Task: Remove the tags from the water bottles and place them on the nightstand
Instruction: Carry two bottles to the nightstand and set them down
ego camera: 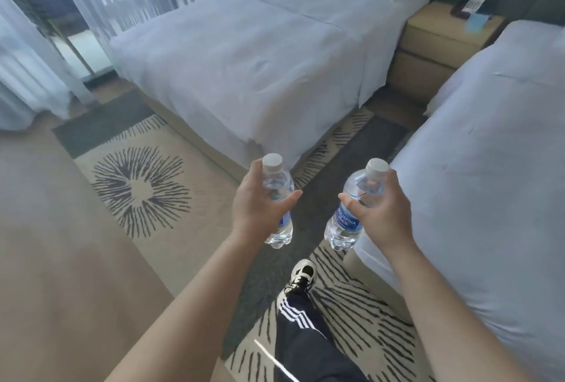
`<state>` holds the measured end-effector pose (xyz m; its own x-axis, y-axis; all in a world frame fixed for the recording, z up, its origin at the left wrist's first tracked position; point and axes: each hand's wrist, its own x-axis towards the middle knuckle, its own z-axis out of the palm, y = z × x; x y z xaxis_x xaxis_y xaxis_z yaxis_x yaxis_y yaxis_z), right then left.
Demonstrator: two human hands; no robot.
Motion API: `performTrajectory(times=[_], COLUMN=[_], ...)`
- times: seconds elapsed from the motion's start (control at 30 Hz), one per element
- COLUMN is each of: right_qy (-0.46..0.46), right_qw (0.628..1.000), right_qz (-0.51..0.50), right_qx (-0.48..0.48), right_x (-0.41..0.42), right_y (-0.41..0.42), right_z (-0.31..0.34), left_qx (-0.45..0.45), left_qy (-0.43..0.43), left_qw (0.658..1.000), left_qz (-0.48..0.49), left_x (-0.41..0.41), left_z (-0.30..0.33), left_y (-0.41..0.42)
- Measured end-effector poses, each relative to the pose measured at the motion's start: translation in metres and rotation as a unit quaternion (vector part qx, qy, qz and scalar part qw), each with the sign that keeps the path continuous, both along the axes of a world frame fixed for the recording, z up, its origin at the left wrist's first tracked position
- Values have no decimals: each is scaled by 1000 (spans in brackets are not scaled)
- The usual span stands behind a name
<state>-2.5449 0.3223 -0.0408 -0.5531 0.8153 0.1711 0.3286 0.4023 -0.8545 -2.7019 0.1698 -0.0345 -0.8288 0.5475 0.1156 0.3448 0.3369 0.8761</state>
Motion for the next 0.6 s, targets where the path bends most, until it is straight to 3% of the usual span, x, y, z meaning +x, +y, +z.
performTrajectory(times=[0.2, 0.6], right_qy=[-19, -46], right_qw=[998, 981], right_qz=[-66, -189], right_qx=[-12, 5], right_x=[-83, -194], right_y=[110, 316], right_z=[-15, 16], left_qx=[-7, -18], left_qy=[12, 18], left_qw=[999, 988], left_qz=[-48, -150], left_x=[-98, -232], left_z=[-11, 3], left_y=[136, 389])
